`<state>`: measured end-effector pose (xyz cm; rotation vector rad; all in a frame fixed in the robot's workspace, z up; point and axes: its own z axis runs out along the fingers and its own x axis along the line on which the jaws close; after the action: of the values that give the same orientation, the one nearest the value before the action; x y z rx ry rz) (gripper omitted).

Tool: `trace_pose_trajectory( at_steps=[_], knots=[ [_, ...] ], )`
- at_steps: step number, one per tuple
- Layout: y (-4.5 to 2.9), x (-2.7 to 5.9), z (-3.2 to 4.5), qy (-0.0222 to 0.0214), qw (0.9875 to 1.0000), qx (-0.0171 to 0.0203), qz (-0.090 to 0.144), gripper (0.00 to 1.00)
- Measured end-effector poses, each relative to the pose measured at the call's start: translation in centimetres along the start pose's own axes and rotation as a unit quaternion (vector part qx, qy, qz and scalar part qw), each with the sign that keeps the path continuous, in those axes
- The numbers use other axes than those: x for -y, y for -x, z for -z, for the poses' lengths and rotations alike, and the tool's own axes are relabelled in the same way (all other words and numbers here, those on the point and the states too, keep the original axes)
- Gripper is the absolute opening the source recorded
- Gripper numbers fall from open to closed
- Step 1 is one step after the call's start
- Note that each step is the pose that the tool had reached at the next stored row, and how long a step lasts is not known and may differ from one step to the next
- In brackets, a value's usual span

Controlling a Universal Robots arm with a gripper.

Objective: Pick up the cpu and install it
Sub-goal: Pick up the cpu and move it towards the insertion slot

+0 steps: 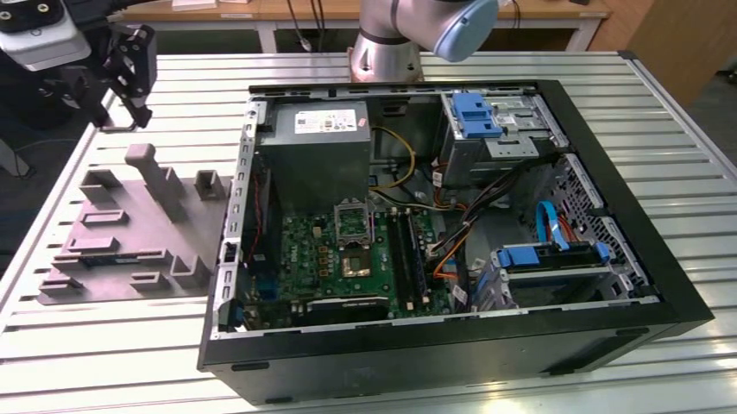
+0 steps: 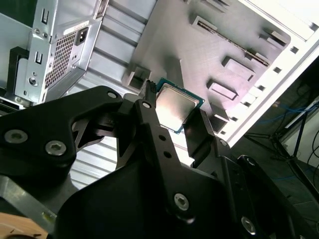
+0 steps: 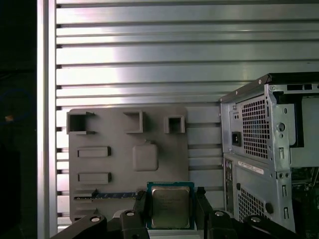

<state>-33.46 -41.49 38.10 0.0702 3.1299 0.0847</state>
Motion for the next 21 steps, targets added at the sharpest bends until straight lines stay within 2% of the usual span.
trace_pose_trajectory(
  at_steps=[11,21],
  knots=[
    [0.66,-0.03,0.0,0.0,1.0,0.0,0.0,0.47],
    [1.59,-0.07,-0.02,0.0,1.0,0.0,0.0,0.47]
  ],
)
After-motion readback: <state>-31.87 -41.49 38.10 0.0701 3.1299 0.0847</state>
